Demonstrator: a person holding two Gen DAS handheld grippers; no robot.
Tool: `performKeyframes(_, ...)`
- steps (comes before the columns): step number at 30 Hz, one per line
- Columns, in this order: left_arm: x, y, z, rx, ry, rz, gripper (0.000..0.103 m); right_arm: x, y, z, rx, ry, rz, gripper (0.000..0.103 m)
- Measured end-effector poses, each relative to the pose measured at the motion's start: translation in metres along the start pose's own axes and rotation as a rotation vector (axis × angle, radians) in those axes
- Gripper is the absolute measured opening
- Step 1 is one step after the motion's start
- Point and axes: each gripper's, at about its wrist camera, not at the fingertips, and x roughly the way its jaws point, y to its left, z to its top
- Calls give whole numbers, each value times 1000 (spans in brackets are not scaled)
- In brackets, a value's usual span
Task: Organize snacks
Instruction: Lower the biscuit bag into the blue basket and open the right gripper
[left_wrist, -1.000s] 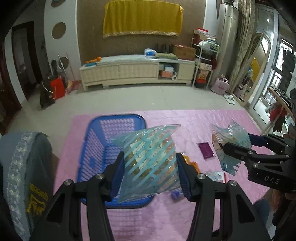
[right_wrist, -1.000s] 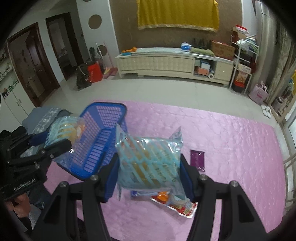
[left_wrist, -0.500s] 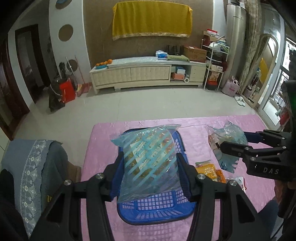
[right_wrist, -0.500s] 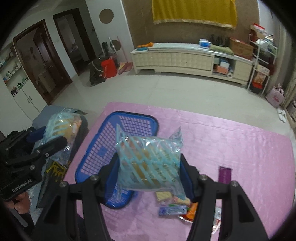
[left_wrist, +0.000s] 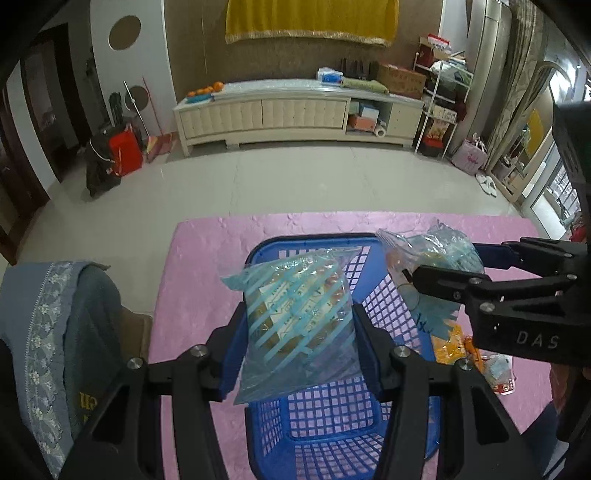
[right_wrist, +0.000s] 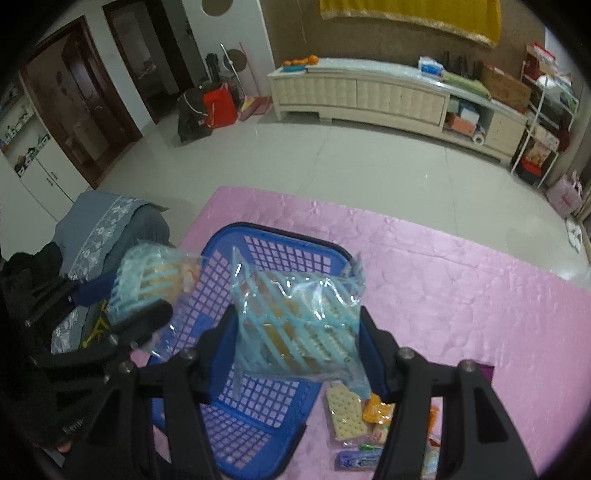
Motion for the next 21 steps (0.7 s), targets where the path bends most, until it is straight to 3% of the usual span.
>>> performKeyframes(16, 50, 13, 21, -26, 81, -61, 54, 29, 0, 28, 27, 47, 13, 66)
performKeyframes(18, 55, 14, 21, -24, 107, -67, 62, 35, 2, 30, 15, 73, 6, 72)
performKeyframes(21, 55, 16, 21, -26, 81, -41, 68, 39, -5, 28, 50, 105, 4, 88)
